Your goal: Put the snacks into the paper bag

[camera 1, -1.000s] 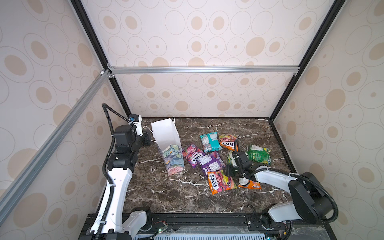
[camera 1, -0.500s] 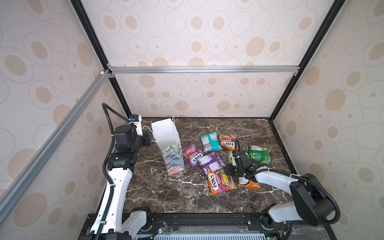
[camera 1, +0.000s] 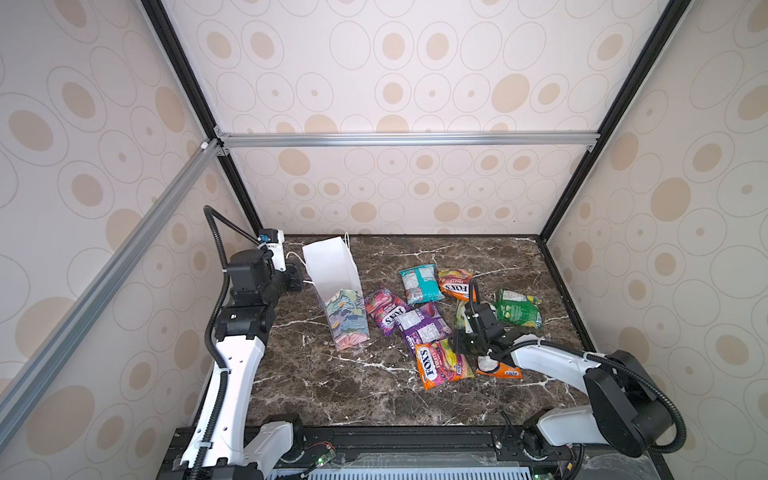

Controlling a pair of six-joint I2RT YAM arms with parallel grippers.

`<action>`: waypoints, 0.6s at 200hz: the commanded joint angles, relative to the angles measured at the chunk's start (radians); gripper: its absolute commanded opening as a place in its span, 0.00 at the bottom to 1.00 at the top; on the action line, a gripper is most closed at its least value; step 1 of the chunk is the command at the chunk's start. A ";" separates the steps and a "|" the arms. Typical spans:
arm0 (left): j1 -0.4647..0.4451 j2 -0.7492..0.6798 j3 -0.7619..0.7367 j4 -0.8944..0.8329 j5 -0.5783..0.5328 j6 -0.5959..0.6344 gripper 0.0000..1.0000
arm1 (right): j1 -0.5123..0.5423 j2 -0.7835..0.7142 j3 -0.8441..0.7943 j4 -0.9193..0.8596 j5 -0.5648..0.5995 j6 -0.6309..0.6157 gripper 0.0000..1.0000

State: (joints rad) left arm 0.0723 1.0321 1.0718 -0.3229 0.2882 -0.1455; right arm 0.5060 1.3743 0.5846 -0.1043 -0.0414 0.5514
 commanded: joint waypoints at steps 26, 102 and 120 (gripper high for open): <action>0.008 -0.009 0.008 0.013 0.018 -0.009 0.00 | 0.020 0.012 -0.025 0.038 0.016 0.025 0.45; 0.008 -0.011 0.008 0.013 0.020 -0.009 0.00 | 0.021 0.001 -0.031 0.048 0.019 0.038 0.25; 0.008 -0.014 0.008 0.012 0.019 -0.008 0.00 | 0.022 -0.010 -0.025 0.030 0.032 0.037 0.21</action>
State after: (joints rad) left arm 0.0723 1.0321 1.0718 -0.3229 0.2913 -0.1455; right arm 0.5217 1.3838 0.5663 -0.0483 -0.0277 0.5823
